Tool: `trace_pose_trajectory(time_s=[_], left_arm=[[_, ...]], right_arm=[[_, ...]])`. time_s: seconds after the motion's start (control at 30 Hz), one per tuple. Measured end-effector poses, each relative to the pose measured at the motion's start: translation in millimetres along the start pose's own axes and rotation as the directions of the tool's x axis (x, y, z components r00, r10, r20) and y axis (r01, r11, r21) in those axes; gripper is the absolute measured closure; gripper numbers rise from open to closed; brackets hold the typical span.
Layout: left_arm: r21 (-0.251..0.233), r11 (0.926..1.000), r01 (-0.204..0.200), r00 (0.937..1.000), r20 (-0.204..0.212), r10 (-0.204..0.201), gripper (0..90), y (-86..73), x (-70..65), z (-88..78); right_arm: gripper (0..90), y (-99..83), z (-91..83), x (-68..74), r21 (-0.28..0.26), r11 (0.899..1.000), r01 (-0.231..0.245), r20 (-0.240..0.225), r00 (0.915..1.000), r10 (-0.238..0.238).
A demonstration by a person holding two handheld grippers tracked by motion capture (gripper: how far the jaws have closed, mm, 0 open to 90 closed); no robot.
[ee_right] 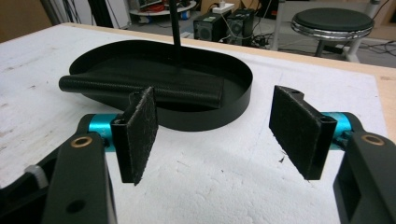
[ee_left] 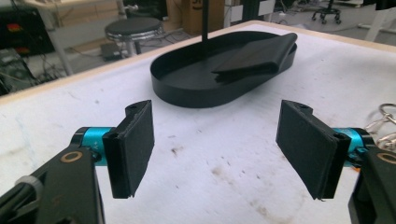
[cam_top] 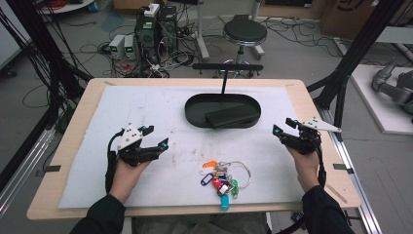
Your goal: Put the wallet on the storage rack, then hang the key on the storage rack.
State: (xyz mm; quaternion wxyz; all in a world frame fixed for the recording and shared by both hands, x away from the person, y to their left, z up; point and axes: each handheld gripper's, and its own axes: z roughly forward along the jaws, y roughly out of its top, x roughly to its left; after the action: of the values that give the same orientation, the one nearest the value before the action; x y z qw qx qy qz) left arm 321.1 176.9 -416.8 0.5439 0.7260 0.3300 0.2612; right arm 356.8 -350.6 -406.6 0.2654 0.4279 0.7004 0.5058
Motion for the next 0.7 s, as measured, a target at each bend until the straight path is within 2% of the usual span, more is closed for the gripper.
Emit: trace_pose_trajectory(time_s=[0.33, 0.5, 0.7], left_arm=[[-0.012, 0.9998, -0.013, 0.9999, -0.011, 0.012, 27.7, 3.9, -3.0, 0.8], [-0.018, 0.9998, 0.002, 1.0, -0.004, -0.002, 26.8, 1.5, -0.7, 1.3], [-0.013, 0.9999, 0.01, 0.9999, -0.005, -0.01, 25.0, 1.7, 5.2, 0.4]], right_arm=[[31.1, 0.4, -5.2, 3.9, -0.001, 1.0, 0.008, 0.002, 1.0, -0.008], [31.1, 0.8, -5.5, 7.3, 0.002, 1.0, 0.013, -0.018, 0.9998, -0.013], [31.0, 0.6, -5.7, 11.2, 0.02, 1.0, 0.021, -0.068, 0.9975, -0.02]])
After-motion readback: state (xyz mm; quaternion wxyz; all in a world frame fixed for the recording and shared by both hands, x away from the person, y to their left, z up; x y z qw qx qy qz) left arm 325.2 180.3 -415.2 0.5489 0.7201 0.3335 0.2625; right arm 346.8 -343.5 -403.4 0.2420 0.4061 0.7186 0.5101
